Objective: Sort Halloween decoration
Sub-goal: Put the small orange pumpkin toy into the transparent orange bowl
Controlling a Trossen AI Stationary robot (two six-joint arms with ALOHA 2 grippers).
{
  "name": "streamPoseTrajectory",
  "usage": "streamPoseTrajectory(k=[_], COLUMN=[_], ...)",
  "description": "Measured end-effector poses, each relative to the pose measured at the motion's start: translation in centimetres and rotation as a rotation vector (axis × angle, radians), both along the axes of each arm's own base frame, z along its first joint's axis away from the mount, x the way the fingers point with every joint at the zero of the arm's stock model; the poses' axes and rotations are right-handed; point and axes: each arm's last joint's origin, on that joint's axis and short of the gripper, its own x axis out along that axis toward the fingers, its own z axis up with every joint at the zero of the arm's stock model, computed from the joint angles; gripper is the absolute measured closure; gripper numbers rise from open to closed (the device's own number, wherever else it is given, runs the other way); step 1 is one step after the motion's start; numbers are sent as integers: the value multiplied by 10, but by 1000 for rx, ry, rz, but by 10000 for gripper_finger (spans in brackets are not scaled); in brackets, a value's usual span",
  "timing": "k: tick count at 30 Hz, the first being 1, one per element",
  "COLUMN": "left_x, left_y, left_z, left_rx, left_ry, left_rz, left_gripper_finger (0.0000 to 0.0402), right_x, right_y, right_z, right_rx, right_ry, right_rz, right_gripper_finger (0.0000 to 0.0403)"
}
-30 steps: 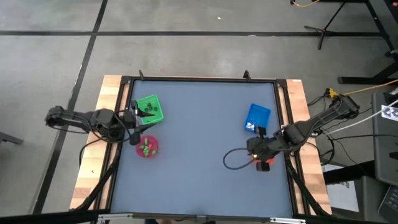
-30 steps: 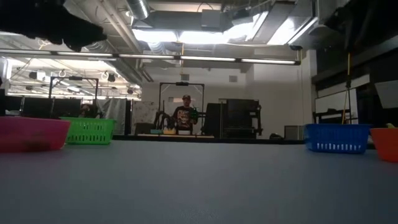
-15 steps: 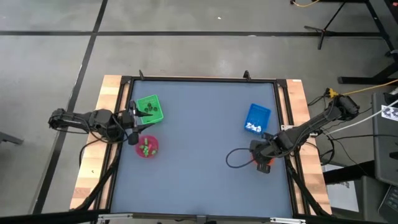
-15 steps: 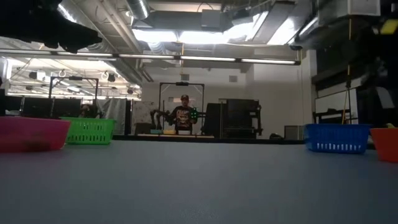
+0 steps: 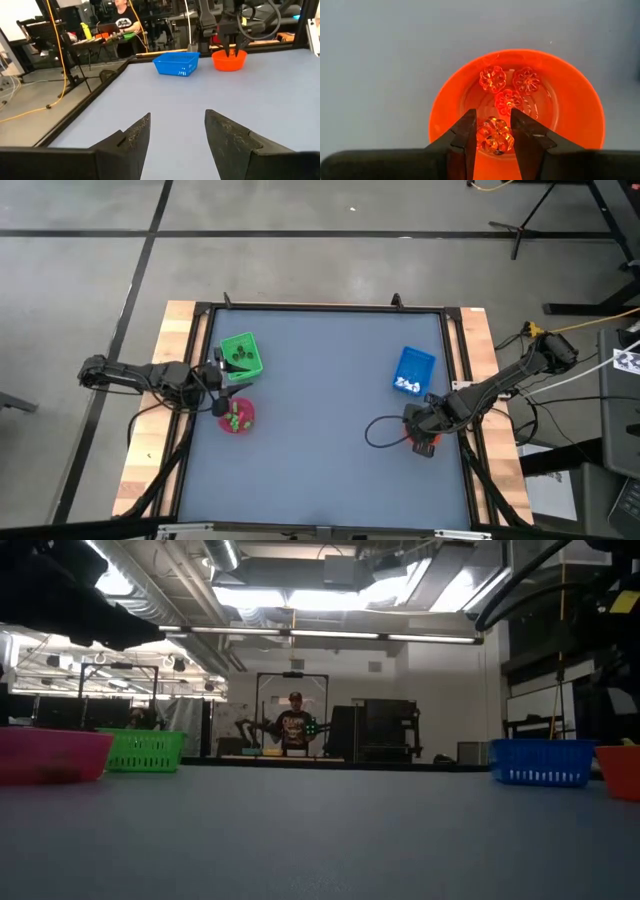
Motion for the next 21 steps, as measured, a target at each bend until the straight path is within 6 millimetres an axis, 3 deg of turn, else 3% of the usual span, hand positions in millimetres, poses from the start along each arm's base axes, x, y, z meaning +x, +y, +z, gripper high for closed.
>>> streamPoseTrajectory(k=[6,15,21], left_x=[0,6,7], left_y=[0,-1,1], left_z=[0,-18,-18], left_rx=[0,-16,8], left_ry=[-1,-82,-87], left_rz=[1,-4,-16], left_gripper_finger=[227,227,227], right_x=[0,0,-2], right_y=[0,0,-1], right_z=[0,0,0], right_rx=[-1,-3,-14], right_ry=[1,3,14], right_rz=[1,5,30], right_gripper_finger=[294,212,199])
